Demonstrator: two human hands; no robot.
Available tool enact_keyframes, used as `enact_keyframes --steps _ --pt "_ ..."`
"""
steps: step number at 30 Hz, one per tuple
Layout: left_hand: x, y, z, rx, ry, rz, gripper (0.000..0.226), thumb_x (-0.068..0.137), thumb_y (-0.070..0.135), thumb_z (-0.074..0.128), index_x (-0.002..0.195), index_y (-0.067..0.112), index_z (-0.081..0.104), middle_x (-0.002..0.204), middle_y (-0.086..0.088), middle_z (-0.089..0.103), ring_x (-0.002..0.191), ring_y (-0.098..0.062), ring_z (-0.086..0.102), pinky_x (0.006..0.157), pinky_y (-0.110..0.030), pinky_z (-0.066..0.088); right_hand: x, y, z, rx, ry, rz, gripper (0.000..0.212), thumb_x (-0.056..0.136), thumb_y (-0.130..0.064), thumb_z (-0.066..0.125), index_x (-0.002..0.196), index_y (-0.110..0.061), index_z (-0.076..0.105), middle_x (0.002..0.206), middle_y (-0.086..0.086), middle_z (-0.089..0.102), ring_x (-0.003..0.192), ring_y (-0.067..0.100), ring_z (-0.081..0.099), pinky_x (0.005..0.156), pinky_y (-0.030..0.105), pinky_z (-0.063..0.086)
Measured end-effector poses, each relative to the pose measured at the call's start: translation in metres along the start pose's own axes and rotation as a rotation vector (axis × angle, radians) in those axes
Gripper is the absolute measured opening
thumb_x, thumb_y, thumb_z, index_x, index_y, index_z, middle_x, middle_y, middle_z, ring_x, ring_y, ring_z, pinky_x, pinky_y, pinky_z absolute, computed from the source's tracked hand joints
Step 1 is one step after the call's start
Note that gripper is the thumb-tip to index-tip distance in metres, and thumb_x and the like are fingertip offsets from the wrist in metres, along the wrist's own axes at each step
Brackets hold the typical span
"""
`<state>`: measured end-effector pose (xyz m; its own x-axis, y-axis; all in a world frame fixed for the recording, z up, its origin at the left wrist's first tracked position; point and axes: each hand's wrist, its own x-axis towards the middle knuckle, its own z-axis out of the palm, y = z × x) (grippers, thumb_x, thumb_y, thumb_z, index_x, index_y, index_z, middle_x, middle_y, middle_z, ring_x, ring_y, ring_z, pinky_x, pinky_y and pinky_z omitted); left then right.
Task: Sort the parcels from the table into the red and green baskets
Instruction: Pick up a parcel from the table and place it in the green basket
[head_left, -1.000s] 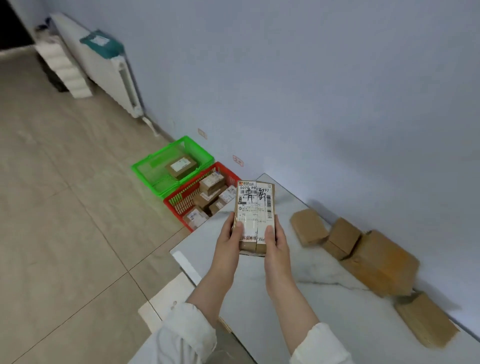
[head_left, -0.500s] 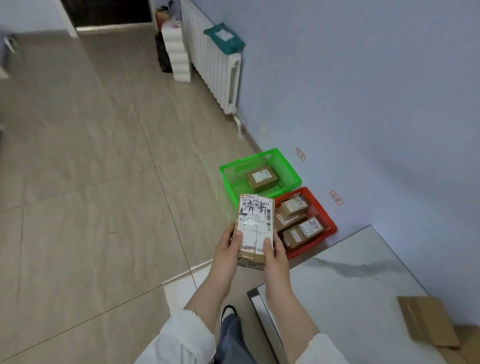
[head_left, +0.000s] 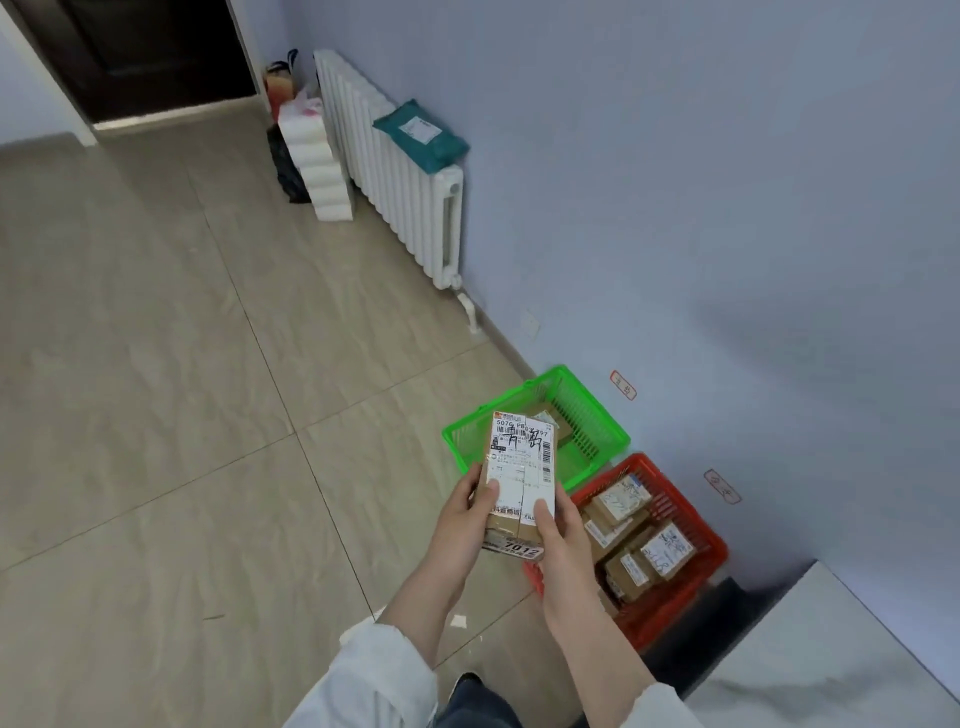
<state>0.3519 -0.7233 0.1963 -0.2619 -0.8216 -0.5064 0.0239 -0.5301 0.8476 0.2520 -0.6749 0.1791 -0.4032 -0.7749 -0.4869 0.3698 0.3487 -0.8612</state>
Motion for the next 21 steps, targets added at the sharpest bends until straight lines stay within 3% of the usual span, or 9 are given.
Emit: enact_keyframes --steps 5,9,12,14,16,19,21 --pt "0.079 0.033 -0.013 0.098 -0.081 -0.07 0.045 0.093 0.018 0.055 0.136 0.022 0.042 0.118 -0.003 0.064 0.097 -0.012 0.064 0.075 -0.014 0.052 0.068 -0.014 0.029 0.02 0.163 0.002 0.038 0.095 -0.02 0.053 0.13 -0.031 0.048 0.134 0.001 0.055 0.118 0.021 0.056 0.103 0.048 0.042" --pt "0.146 0.052 -0.022 0.215 -0.201 -0.1 0.043 0.093 0.013 0.055 0.135 0.015 0.046 0.103 0.01 0.064 0.092 -0.008 0.064 0.082 -0.021 0.052 0.112 -0.027 0.054 0.037 0.305 -0.008 0.044 0.095 -0.022 0.052 0.138 -0.023 0.042 0.13 -0.002 0.054 0.104 0.011 0.057 0.089 0.031 0.043" --pt "0.191 0.067 -0.024 0.333 -0.297 -0.118 0.042 0.093 0.015 0.055 0.134 0.017 0.047 0.122 0.004 0.06 0.1 -0.01 0.062 0.089 -0.024 0.051 0.139 -0.036 0.069 0.055 0.398 0.007 0.045 0.094 -0.022 0.052 0.137 -0.019 0.041 0.134 0.0 0.051 0.098 0.008 0.056 0.085 0.028 0.04" --pt "0.218 0.073 -0.02 0.365 -0.34 -0.129 0.041 0.094 0.014 0.053 0.134 0.014 0.046 0.122 0.003 0.057 0.092 -0.003 0.061 0.076 -0.011 0.051 0.158 -0.038 0.074 0.052 0.426 0.027 0.047 0.094 -0.022 0.054 0.139 -0.019 0.04 0.136 0.001 0.05 0.104 0.013 0.055 0.087 0.028 0.039" --pt "0.243 0.074 -0.011 0.413 -0.372 -0.144 0.041 0.095 0.012 0.05 0.135 0.014 0.045 0.118 0.003 0.057 0.088 -0.001 0.059 0.07 -0.009 0.048 0.178 -0.039 0.073 0.052 0.438 0.043 0.051 0.093 -0.02 0.055 0.141 -0.019 0.038 0.137 0.001 0.05 0.111 0.015 0.053 0.091 0.028 0.039" --pt "0.278 0.071 0.01 0.515 -0.407 -0.153 0.043 0.096 0.013 0.048 0.138 0.016 0.041 0.132 -0.003 0.054 0.108 -0.013 0.056 0.09 -0.024 0.046 0.211 -0.04 0.064 0.013 0.468 0.072 0.057 0.092 -0.018 0.057 0.144 -0.019 0.035 0.137 0.0 0.05 0.122 0.018 0.049 0.098 0.03 0.038" --pt "0.305 0.063 0.023 0.543 -0.417 -0.163 0.044 0.096 0.011 0.048 0.139 0.016 0.041 0.135 -0.004 0.053 0.117 -0.016 0.053 0.095 -0.025 0.043 0.237 -0.032 0.054 -0.038 0.483 0.095 0.059 0.091 -0.019 0.058 0.145 -0.02 0.034 0.14 0.002 0.049 0.126 0.021 0.047 0.103 0.033 0.038"
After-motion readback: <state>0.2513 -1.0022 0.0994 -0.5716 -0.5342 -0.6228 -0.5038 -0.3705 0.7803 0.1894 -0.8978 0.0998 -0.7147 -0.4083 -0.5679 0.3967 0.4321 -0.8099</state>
